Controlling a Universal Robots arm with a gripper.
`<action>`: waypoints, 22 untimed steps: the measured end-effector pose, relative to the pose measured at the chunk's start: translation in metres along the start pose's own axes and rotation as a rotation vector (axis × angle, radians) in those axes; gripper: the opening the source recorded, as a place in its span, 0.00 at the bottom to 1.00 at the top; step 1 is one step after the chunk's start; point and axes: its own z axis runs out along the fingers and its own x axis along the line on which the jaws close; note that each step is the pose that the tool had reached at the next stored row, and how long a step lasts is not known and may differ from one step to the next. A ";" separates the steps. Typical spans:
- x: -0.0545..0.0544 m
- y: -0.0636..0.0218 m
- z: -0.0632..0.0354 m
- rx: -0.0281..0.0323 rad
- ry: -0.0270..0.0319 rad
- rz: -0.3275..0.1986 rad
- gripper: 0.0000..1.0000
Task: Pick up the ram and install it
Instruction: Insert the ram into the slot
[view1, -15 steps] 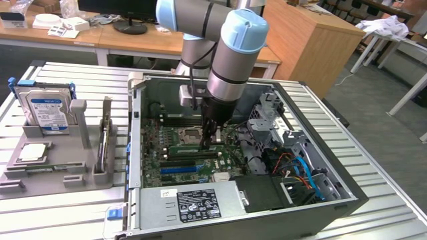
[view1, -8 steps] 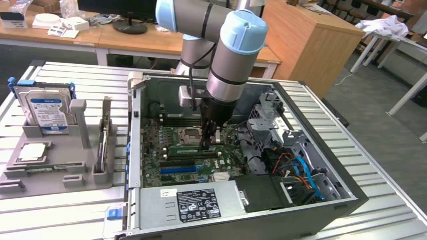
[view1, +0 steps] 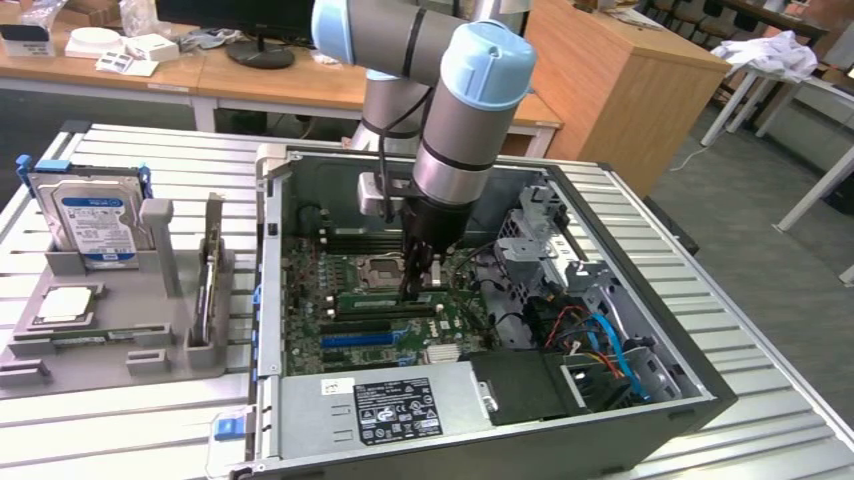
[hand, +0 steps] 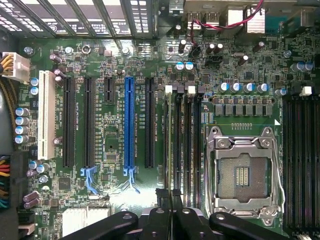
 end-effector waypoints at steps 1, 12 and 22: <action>0.000 0.0000 0.0002 0.0001 -0.0001 0.000 0.12; 0.000 -0.0001 0.0015 0.0000 -0.0001 0.000 0.12; 0.000 -0.0001 0.0026 0.0000 0.0000 0.000 0.12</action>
